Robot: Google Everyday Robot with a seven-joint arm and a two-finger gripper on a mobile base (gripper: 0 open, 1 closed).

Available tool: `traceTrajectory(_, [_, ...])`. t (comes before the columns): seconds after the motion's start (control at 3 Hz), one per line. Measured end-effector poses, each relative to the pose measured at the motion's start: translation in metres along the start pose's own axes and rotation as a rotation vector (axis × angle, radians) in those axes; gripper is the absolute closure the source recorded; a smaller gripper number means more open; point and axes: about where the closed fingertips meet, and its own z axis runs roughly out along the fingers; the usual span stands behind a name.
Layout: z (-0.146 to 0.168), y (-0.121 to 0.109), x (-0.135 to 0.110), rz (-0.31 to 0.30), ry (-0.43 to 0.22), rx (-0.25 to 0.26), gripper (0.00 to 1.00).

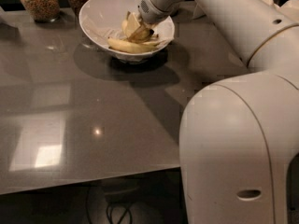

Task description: Pick banana from white bowl

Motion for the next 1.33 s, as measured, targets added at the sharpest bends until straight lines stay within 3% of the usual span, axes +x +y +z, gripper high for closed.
traceTrajectory(0.33, [-0.026,0.009,-0.012,-0.105,-0.066,0.04,1.0])
traceTrajectory(0.67, [-0.053,0.018,-0.018,-0.195,-0.201,0.044,1.0])
traceTrajectory(1.0, [-0.077,0.039,0.002,-0.245,-0.35,-0.01,1.0])
traceTrajectory(1.33, [-0.098,0.058,0.017,-0.237,-0.504,-0.066,1.0])
